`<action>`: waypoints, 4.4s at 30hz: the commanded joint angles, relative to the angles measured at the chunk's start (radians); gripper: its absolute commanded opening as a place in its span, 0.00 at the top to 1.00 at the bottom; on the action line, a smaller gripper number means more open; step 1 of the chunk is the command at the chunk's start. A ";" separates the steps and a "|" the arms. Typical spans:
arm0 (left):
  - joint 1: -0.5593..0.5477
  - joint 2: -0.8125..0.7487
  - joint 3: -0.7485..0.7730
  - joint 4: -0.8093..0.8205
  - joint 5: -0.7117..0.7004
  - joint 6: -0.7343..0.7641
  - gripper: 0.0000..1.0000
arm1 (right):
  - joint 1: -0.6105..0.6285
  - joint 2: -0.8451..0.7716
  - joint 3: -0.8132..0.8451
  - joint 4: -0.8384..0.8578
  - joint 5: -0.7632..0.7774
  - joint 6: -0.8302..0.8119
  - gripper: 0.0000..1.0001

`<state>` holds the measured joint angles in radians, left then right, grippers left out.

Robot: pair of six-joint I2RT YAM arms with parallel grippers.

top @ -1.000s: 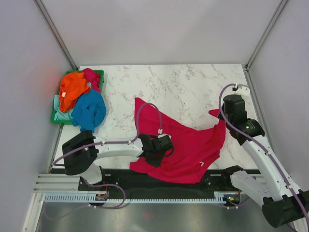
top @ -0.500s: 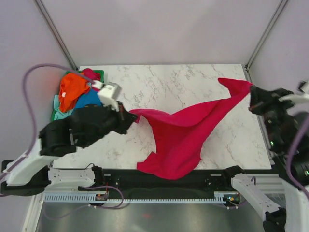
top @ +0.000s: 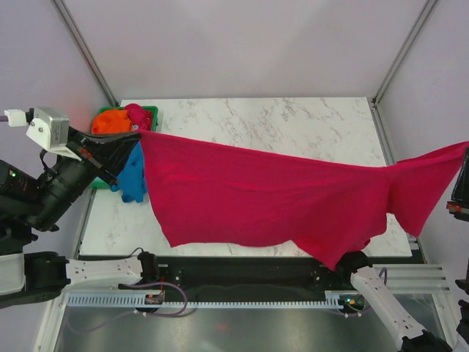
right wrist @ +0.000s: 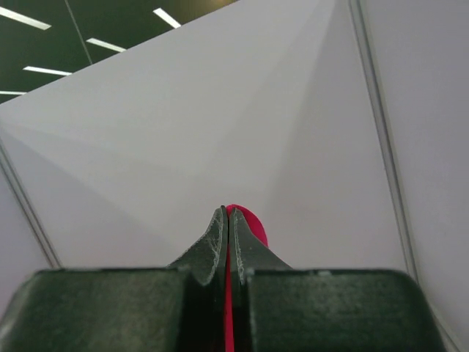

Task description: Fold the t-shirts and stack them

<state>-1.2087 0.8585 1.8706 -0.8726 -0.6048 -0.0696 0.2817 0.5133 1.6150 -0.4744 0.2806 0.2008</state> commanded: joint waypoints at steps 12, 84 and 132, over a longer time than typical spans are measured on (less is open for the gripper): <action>0.118 0.249 -0.016 0.565 -0.300 0.612 0.98 | -0.012 0.711 0.327 0.007 0.279 -0.193 1.00; 1.037 1.769 0.696 0.162 0.550 -0.142 0.05 | -0.246 2.081 0.658 -0.061 -0.309 0.186 0.02; 1.152 1.559 0.448 0.173 0.588 -0.240 0.07 | -0.251 0.536 -0.753 -0.105 -0.231 0.321 0.02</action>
<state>-0.0643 2.5782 2.3814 -0.6834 0.0559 -0.2981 0.0326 1.0737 0.8738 -0.5831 0.0425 0.4931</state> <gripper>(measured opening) 0.932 0.982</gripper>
